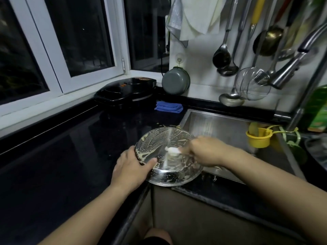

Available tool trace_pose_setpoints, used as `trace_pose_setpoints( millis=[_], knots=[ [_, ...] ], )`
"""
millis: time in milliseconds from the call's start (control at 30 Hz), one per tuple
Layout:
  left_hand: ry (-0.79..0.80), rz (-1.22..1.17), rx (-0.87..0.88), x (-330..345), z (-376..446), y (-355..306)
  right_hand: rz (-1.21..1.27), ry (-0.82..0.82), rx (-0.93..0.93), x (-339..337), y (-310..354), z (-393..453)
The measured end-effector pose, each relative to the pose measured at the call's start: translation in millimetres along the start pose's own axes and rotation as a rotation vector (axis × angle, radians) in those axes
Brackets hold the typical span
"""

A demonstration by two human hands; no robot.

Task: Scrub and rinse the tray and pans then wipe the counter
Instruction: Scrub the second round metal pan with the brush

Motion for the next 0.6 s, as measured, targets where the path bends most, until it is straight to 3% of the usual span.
trace_pose_setpoints(
  millis=[100,200,300,433,600],
  knots=[
    [-0.101,0.196,0.337,4,-16,-19,-0.026,0.003,0.204,18,-64,-15],
    [0.154,0.472,0.635,32,-39,-30,-0.007,0.009,0.306,42,-95,-39],
    [0.236,0.798,0.699,56,-47,-25,0.136,-0.034,0.385,62,-110,-55],
    [0.197,0.932,0.74,61,-46,-33,0.248,-0.05,0.428,84,-131,-70],
    [-0.038,1.02,0.904,39,-39,-70,0.449,-0.082,0.471,89,-152,-87]
  ],
)
Point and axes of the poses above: each hand's wrist, its own z-axis towards the middle knuckle, its own x-axis out of the palm, y = z × x, the point moved 4 cm from there along z, towards the middle knuckle, and after that the axes turned 11 degrees about -z, right-handed, at the moved point
